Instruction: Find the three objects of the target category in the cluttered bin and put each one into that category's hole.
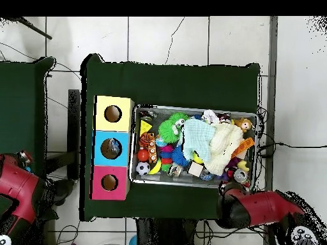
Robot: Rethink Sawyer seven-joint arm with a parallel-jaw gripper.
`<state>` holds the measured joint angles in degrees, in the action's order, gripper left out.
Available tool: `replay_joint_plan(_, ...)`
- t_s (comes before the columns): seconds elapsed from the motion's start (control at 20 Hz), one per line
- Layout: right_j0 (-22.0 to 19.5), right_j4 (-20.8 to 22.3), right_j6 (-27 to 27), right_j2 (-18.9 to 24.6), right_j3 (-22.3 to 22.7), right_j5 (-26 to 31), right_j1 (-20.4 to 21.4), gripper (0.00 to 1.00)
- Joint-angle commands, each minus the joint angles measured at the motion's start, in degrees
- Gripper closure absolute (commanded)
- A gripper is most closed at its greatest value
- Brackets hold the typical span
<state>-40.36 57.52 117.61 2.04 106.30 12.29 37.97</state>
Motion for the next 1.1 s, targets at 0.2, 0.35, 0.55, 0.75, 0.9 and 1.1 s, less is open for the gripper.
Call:
replay_joint_plan(0.2,-4.9,-4.3,-6.7,11.5,4.7,3.9,3.3,1.0)
replay_joint_plan(0.35,-6.8,-5.8,-9.2,13.9,5.5,6.2,4.8,1.0)
replay_joint_plan(0.55,-8.8,-7.1,-11.2,16.2,6.1,8.2,5.8,1.0)
replay_joint_plan(0.75,-10.5,-7.1,-11.4,17.9,6.5,8.3,5.9,0.0)
replay_joint_plan(0.9,-10.6,-6.4,-11.8,18.4,6.4,9.1,5.8,0.0)
replay_joint_plan(1.1,-11.0,-5.1,-11.7,19.2,6.5,8.8,6.1,0.0)
